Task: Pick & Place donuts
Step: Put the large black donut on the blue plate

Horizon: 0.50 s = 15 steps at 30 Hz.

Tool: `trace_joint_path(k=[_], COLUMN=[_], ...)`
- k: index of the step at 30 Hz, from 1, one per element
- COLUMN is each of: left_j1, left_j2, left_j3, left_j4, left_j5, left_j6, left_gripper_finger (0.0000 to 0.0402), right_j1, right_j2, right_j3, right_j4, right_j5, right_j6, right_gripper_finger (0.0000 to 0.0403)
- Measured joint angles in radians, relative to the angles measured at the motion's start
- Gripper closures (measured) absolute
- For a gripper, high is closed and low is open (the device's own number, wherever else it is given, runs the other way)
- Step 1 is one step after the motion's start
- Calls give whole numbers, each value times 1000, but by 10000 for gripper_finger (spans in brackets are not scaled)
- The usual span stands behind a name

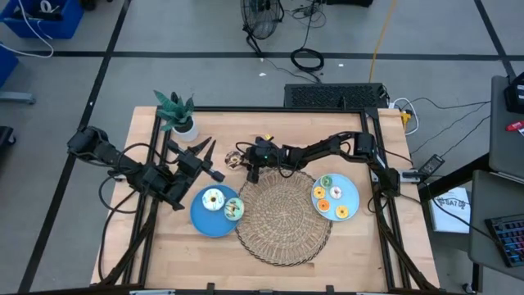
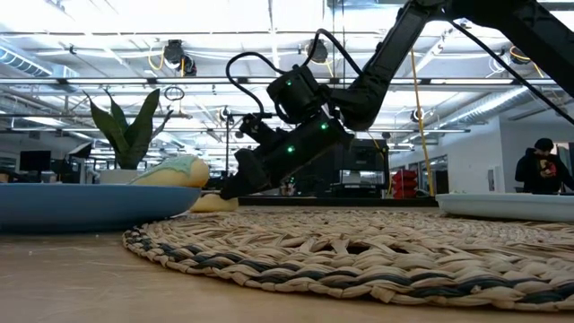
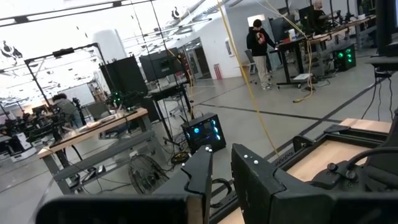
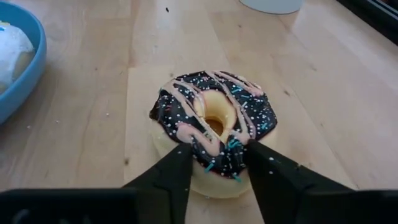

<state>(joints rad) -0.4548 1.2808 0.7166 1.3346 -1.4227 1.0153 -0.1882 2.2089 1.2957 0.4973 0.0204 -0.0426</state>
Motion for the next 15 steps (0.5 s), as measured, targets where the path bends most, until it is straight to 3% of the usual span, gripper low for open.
trace_joint_path(k=[15], left_j1=[0], left_j2=[0], left_j3=[0], left_j4=[0], left_j5=[-11], left_j6=[0], left_gripper_finger=[337], right_j1=[41], right_j2=[-134], right_j3=[0], right_j4=[-112], right_j5=[3], right_j6=[-77], right_gripper_finger=[366])
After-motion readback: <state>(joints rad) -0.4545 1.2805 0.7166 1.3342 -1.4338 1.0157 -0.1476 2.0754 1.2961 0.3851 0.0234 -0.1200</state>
